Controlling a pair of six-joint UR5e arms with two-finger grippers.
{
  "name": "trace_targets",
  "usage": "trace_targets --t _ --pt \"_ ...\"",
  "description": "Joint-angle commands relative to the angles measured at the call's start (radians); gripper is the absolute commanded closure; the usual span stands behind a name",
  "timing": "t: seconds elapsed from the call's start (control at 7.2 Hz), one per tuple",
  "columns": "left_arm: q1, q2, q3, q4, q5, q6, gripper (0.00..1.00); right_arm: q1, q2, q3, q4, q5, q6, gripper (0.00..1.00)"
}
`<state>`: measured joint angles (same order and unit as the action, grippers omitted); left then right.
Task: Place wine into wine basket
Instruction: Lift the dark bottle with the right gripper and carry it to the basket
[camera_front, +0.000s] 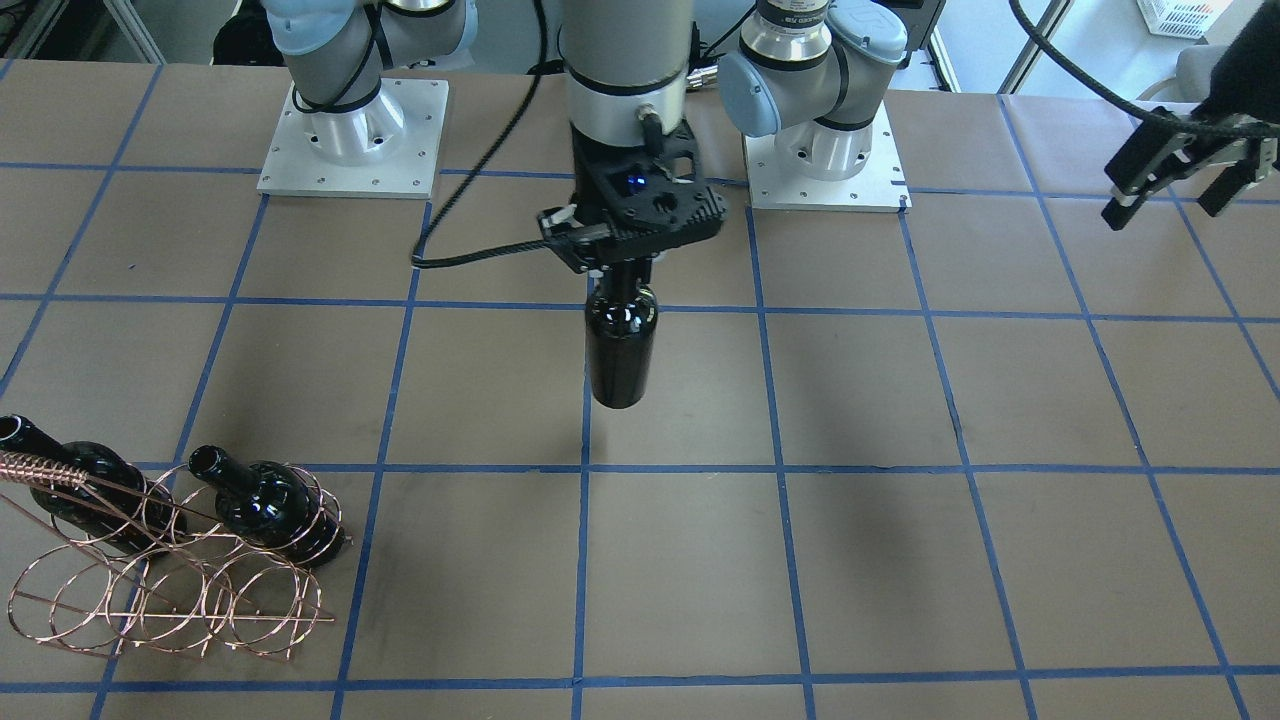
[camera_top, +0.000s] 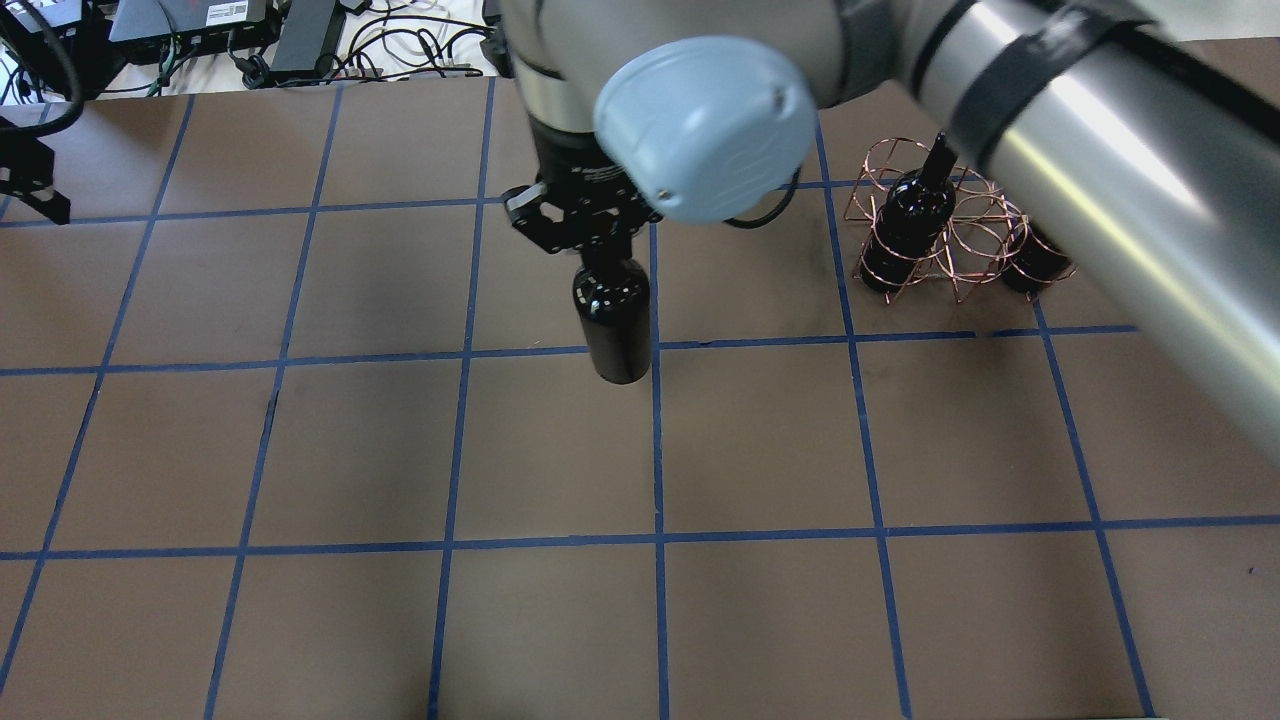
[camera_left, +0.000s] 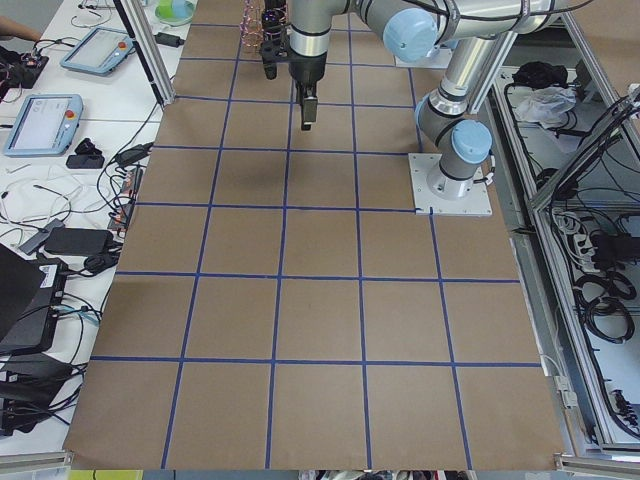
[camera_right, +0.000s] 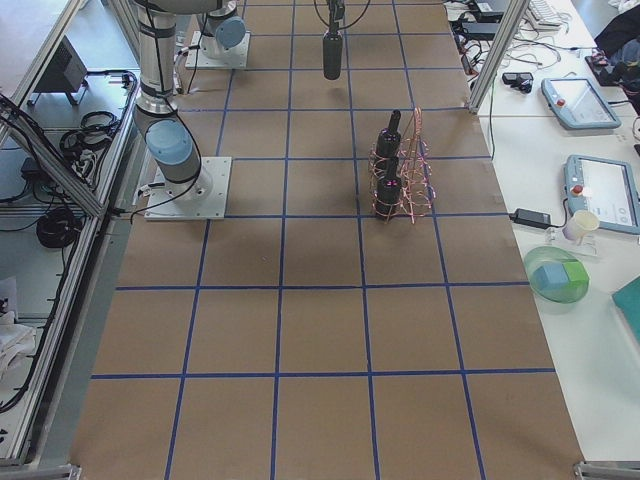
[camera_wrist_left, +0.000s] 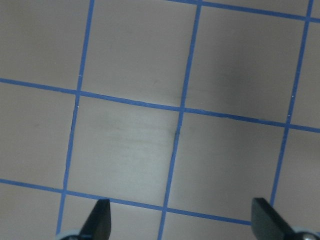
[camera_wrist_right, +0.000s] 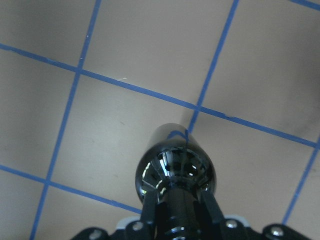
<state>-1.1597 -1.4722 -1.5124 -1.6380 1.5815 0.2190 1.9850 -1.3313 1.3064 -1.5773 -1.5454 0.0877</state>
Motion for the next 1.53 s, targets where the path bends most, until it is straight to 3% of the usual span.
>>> trace_targets --t 0.0,0.28,0.56,0.97,1.39 --pt "-0.208 0.009 0.0 -0.02 0.052 -0.197 0.0 -0.177 -0.122 0.037 0.123 -0.018 -0.161 1.0" --pt "-0.407 -0.02 -0.009 0.004 0.051 -0.44 0.0 -0.341 -0.208 0.036 0.21 -0.072 -0.337 1.0" --pt "-0.524 -0.063 -0.031 0.145 0.046 -0.486 0.0 -0.464 -0.253 0.036 0.238 -0.137 -0.495 1.0" --pt "-0.538 -0.074 -0.052 0.17 0.054 -0.472 0.0 -0.648 -0.243 0.036 0.203 -0.113 -0.65 1.0" --pt "-0.454 -0.069 -0.012 0.14 0.019 -0.282 0.0 -0.657 -0.166 0.037 0.088 -0.058 -0.638 1.0"
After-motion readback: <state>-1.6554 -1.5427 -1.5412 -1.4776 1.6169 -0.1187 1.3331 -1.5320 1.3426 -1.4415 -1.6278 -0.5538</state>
